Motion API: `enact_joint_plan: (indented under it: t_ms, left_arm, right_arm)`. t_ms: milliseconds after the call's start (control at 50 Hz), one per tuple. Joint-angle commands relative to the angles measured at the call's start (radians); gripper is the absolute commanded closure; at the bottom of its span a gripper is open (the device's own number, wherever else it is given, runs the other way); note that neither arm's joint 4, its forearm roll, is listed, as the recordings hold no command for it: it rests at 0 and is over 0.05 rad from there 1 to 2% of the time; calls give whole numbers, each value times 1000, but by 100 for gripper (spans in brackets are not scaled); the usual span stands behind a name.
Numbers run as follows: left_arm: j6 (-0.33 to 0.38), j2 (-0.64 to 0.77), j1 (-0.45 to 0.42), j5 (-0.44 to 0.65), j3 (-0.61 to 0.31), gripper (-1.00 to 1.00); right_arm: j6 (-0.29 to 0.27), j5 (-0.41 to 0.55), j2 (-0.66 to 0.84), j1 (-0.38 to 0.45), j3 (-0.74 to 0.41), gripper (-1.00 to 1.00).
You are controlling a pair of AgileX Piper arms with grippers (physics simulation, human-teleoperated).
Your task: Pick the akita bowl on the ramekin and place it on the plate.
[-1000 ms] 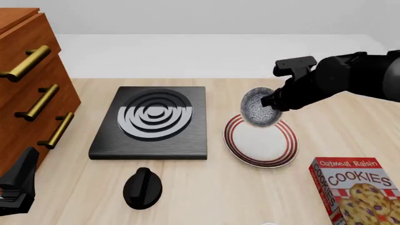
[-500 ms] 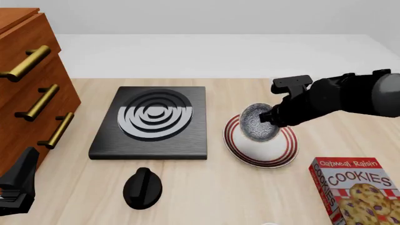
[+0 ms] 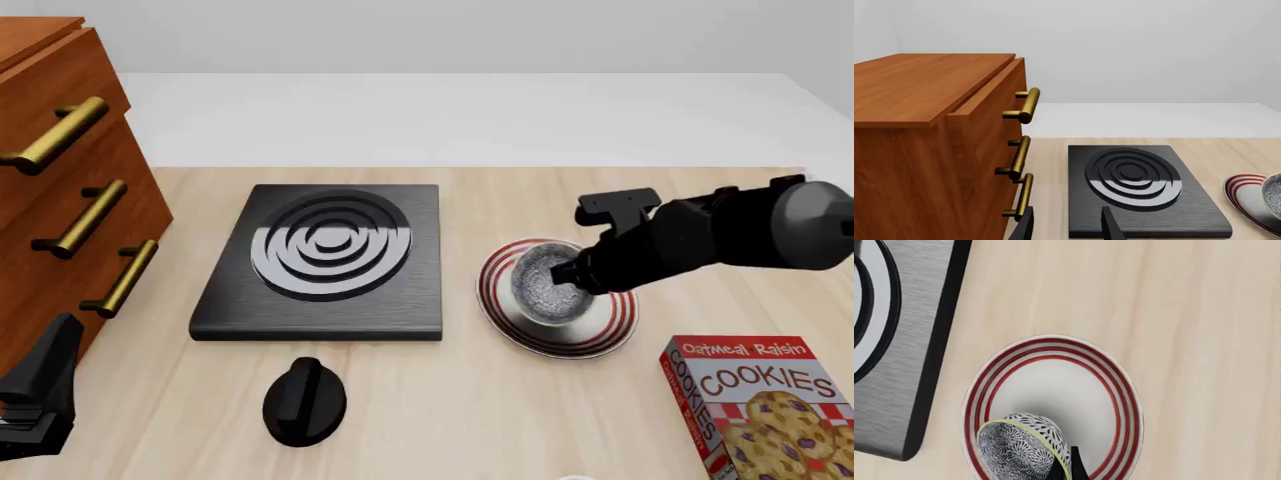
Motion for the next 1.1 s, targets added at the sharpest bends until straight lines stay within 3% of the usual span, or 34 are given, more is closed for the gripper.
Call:
enact_joint_plan:
  t_ms: [20, 400, 640, 660, 1100]
  left_arm:
    - [0, 0, 0, 0, 0, -100]
    - [0, 0, 0, 0, 0, -100]
    - [0, 0, 0, 0, 0, -100]
    - [0, 0, 0, 0, 0, -100]
    - [0, 0, 0, 0, 0, -100]
  right_arm:
    - [-5, -25, 20, -20, 3, 100]
    - [-1, -76, 54, -8, 33, 100]
    - [-15, -59, 47, -25, 15, 100]
    - [-14, -61, 45, -22, 18, -100]
    - [-46, -46, 17, -51, 3, -100]
